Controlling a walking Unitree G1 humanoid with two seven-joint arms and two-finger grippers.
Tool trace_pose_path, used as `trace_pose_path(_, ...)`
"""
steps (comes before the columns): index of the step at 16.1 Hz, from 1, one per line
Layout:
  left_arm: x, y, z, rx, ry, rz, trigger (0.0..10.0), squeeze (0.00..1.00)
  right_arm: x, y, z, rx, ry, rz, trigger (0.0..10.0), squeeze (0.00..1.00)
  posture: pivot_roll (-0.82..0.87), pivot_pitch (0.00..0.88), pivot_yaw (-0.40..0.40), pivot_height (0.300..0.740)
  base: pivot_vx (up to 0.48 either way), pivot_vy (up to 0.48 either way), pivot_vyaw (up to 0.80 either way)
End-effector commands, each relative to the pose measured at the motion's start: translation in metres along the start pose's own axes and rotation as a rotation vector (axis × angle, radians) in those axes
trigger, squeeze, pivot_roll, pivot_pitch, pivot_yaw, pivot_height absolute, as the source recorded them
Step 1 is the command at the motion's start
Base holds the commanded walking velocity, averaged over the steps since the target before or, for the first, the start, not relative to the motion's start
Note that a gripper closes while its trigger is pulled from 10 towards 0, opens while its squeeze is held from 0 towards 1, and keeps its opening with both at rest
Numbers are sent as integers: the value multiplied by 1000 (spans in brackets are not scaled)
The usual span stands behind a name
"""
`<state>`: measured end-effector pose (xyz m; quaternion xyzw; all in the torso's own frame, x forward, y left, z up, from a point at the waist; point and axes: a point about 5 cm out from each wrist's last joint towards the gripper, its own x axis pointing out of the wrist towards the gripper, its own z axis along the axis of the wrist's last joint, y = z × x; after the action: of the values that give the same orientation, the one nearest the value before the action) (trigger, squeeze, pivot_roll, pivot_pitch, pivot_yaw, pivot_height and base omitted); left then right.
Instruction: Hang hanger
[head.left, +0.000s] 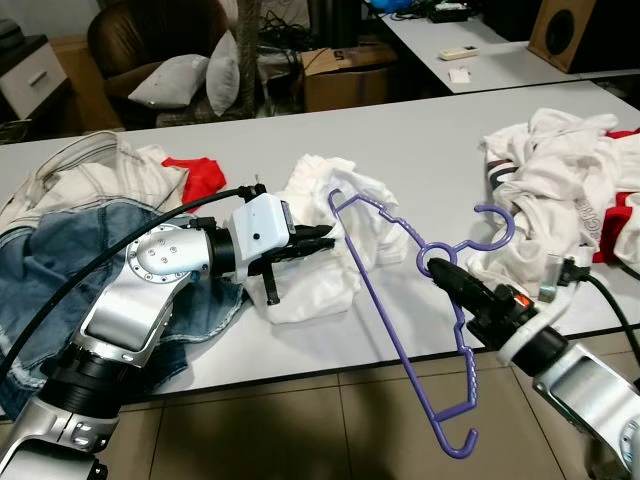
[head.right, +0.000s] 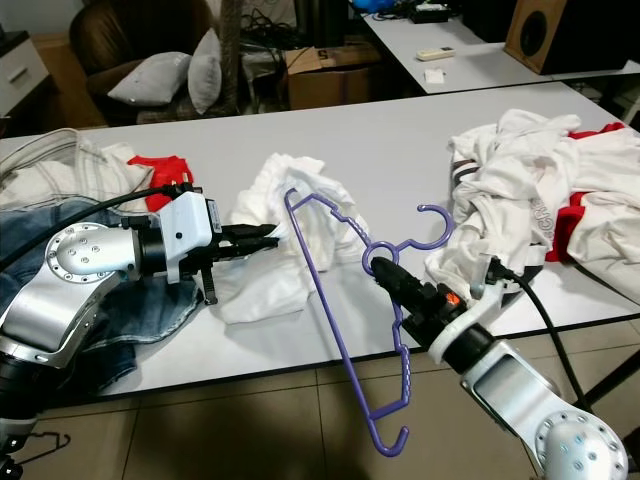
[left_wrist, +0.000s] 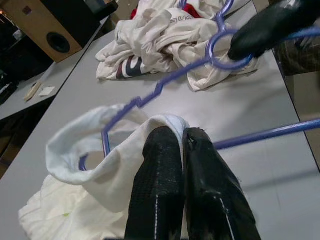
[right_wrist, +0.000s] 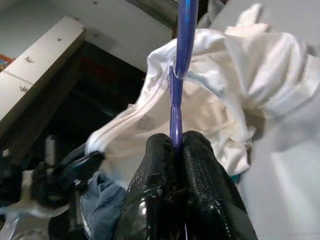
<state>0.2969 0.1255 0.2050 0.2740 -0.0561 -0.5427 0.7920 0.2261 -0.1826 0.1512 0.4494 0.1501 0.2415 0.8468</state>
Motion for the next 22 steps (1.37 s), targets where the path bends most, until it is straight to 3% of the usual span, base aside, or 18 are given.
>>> trace_pose_path(1, -1, 1, 5, 4, -12, 2, 0, 0, 4, -1, -2, 13, 23, 0, 10000, 0, 9, 0, 92, 740, 0, 0, 0)
trace_pose_path(3, -2, 7, 9, 23, -24, 45, 0, 0, 11, -7, -10, -5, 108, -49, 10000, 0, 9, 0, 92, 740, 0, 0, 0)
trace_pose_path(5, -4, 18, 15, 41, -50, 111, 0, 0, 13, -12, -22, -99, 223, -101, 10000, 0, 17, 0, 83, 740, 0, 0, 0)
trace_pose_path(7, -5, 21, 19, 36, -76, 124, 0, 0, 16, -10, -21, -107, 222, -87, 10000, 0, 21, 0, 82, 740, 0, 0, 0)
trace_pose_path(14, -11, 53, 30, 50, -150, 378, 0, 0, 9, -11, -16, -180, 220, -111, 10000, 0, 15, 0, 89, 740, 0, 0, 0)
trace_pose_path(17, -11, 50, 35, 48, -215, 367, 0, 0, 9, -10, -8, -143, 163, -99, 10000, 0, 13, 0, 87, 740, 0, 0, 0)
trace_pose_path(19, -9, 38, 34, 21, -219, 259, 0, 0, 11, -7, 4, -71, 60, -65, 10000, 0, 13, 0, 87, 740, 0, 0, 0)
trace_pose_path(21, -7, 24, 27, -1, -188, 147, 0, 0, 12, -4, 19, 66, -76, -21, 10000, 0, 13, 0, 87, 740, 0, 0, 0)
trace_pose_path(22, -6, 19, 23, -3, -168, 115, 0, 0, 12, -6, 16, 66, -59, -35, 10000, 0, 14, 0, 84, 740, 0, 0, 0)
